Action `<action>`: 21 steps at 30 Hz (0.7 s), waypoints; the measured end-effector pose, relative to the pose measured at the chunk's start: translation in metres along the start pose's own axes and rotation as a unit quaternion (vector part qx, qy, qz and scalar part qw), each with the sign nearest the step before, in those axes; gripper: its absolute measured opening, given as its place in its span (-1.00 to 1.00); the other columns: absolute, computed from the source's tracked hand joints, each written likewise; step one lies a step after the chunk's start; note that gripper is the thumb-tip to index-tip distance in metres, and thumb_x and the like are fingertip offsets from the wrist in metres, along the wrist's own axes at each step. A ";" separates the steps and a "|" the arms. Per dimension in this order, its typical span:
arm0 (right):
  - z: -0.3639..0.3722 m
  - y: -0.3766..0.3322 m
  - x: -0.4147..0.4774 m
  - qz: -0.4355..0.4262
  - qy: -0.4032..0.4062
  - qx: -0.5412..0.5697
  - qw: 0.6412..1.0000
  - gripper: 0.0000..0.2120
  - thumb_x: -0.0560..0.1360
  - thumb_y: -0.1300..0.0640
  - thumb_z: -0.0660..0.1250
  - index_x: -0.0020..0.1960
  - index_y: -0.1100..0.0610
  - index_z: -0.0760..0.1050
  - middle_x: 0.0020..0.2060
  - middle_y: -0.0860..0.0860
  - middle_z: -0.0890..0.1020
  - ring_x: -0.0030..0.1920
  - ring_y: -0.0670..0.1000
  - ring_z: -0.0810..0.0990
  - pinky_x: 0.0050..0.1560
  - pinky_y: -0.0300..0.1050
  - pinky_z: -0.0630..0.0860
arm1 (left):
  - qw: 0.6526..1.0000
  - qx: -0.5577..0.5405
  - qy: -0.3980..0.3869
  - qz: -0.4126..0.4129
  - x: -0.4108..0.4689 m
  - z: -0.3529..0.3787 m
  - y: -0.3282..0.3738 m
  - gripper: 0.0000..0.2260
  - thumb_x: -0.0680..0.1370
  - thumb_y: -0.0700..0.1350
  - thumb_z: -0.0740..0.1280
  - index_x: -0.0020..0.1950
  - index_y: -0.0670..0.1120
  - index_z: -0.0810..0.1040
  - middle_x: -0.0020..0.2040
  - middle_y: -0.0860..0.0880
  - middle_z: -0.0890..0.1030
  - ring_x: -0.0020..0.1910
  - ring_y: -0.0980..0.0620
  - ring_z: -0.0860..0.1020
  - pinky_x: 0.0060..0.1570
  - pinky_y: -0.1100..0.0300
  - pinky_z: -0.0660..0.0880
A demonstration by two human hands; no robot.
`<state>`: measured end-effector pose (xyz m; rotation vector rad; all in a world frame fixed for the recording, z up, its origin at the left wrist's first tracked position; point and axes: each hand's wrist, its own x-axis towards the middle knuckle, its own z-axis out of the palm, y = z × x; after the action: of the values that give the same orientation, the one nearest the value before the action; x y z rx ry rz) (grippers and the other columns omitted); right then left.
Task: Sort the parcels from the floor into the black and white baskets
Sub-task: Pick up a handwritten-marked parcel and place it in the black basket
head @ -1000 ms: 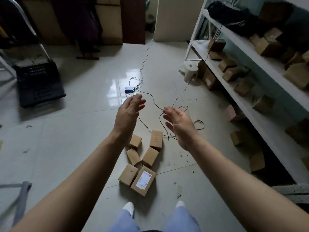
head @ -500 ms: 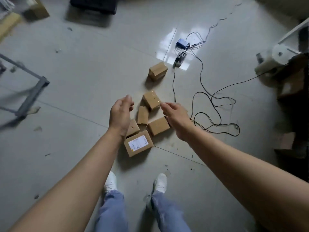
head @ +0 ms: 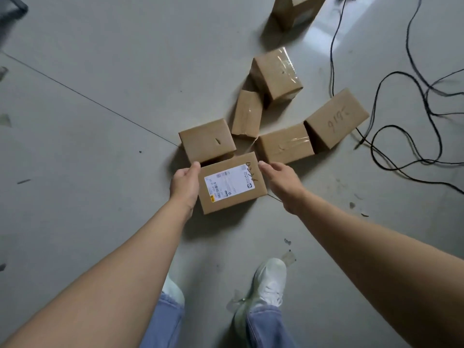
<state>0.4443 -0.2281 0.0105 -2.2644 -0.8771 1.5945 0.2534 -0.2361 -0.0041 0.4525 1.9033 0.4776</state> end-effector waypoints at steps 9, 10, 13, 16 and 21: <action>0.052 0.061 0.091 0.066 -0.038 -0.036 0.996 -0.38 0.51 -0.18 0.23 0.35 0.28 0.37 0.26 0.12 0.52 0.23 0.10 0.50 0.29 -0.03 0.40 | 0.989 -0.064 -0.064 -0.114 0.084 0.041 -0.078 -0.59 0.57 0.15 0.20 0.24 -0.13 0.48 0.12 -0.04 0.62 0.04 -0.02 0.56 -0.02 0.18 0.33; 0.053 0.059 0.089 0.075 -0.041 -0.032 0.996 -0.38 0.51 -0.18 0.22 0.34 0.29 0.38 0.24 0.12 0.53 0.22 0.09 0.51 0.26 -0.06 0.41 | 0.989 -0.070 -0.063 -0.115 0.083 0.040 -0.076 -0.62 0.57 0.14 0.21 0.20 -0.12 0.50 0.04 -0.03 0.64 -0.06 0.01 0.58 -0.12 0.20 0.36; 0.047 0.044 0.068 0.088 -0.044 -0.036 0.994 -0.37 0.51 -0.20 0.20 0.32 0.29 0.41 0.22 0.13 0.54 0.16 0.09 0.52 0.08 -0.15 0.39 | 0.989 -0.071 -0.060 -0.116 0.064 0.028 -0.059 -0.68 0.59 0.13 0.20 0.11 -0.08 0.53 -0.17 0.06 0.63 -0.27 0.14 0.56 -0.36 0.28 0.31; 0.029 0.012 0.032 0.079 -0.032 -0.057 0.995 -0.36 0.51 -0.22 0.18 0.31 0.29 0.43 0.21 0.13 0.54 0.05 0.05 0.49 -0.03 -0.19 0.31 | 0.990 -0.069 -0.066 -0.105 0.030 0.004 -0.027 -0.69 0.59 0.13 0.19 0.08 -0.08 0.54 -0.11 0.02 0.63 -0.25 0.11 0.55 -0.35 0.28 0.34; -0.017 -0.098 -0.039 -0.014 -0.037 -0.066 0.997 -0.36 0.51 -0.27 0.14 0.30 0.23 0.46 0.28 0.15 0.49 0.25 0.11 0.47 0.28 -0.09 0.38 | 0.996 -0.077 -0.038 -0.027 -0.036 -0.062 0.083 -0.70 0.57 0.12 0.22 -0.14 -0.07 0.57 -0.08 -0.05 0.66 -0.16 -0.03 0.62 -0.33 0.25 0.55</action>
<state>0.4182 -0.1713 0.0968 -2.2807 -1.0583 1.6643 0.2158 -0.1915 0.0892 0.3139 1.7862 0.5587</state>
